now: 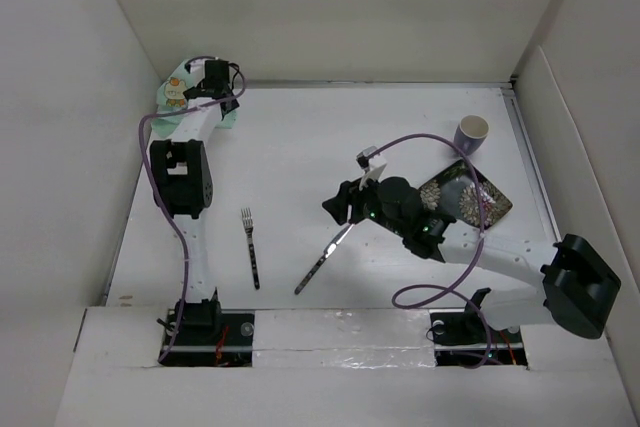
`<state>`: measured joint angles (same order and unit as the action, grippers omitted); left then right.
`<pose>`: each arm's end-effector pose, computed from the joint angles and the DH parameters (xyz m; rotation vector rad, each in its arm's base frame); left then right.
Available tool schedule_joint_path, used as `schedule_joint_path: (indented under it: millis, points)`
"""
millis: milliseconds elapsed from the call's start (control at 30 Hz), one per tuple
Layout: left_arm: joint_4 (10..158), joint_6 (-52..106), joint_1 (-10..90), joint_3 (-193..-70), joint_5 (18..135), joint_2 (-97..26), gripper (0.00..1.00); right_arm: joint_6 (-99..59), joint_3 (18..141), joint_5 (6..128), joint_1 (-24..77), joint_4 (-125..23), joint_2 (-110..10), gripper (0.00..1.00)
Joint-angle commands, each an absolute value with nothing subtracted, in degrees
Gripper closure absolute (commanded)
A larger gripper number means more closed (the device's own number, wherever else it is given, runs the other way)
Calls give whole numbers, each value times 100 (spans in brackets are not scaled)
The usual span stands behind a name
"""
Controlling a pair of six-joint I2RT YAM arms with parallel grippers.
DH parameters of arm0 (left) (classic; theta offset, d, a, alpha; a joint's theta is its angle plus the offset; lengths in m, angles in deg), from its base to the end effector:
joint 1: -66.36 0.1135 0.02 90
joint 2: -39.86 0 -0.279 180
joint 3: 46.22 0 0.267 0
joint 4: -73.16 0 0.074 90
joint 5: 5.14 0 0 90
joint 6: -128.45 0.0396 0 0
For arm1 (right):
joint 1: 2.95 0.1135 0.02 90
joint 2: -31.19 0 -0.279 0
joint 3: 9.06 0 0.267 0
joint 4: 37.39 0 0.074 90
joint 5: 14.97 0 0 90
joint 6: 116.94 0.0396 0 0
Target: Set the dinner table for one person
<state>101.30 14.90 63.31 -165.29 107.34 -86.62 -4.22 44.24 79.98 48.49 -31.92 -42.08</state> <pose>0.5407 -0.0136 0.2391 -0.5936 2.0583 0.1599 0.1900 0.2328 0.2611 -0.4103 1.8597 0.8229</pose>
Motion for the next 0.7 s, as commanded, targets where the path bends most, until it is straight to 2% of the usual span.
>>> schedule_joint_path:
  millis: [0,267,500,533,567,600,667]
  points:
    - [10494,1708,6372,-17440,10745,-8923,38,-479,4506,8039,4882,-2832,-4298,41]
    - [10926,1779,6372,-18647,10394,-10172,39,-488,4603,7802,4882,-2797,-4580,41]
    - [11110,1964,6372,-19218,10121,-10542,37,-488,4655,7565,4882,-2726,-4747,41]
    - [11171,1990,6372,-19288,10078,-10595,38,-470,4664,7547,4882,-2726,-4756,41]
    - [11311,2077,6372,-19498,9929,-10743,47,-470,4664,7547,4882,-2735,-4730,41]
    - [11382,2078,6372,-19500,9928,-10745,47,-470,4664,7547,4882,-2735,-4729,41]
    - [11505,2157,6372,-19579,9814,-10867,55,-479,4647,7556,4882,-2761,-4677,41]
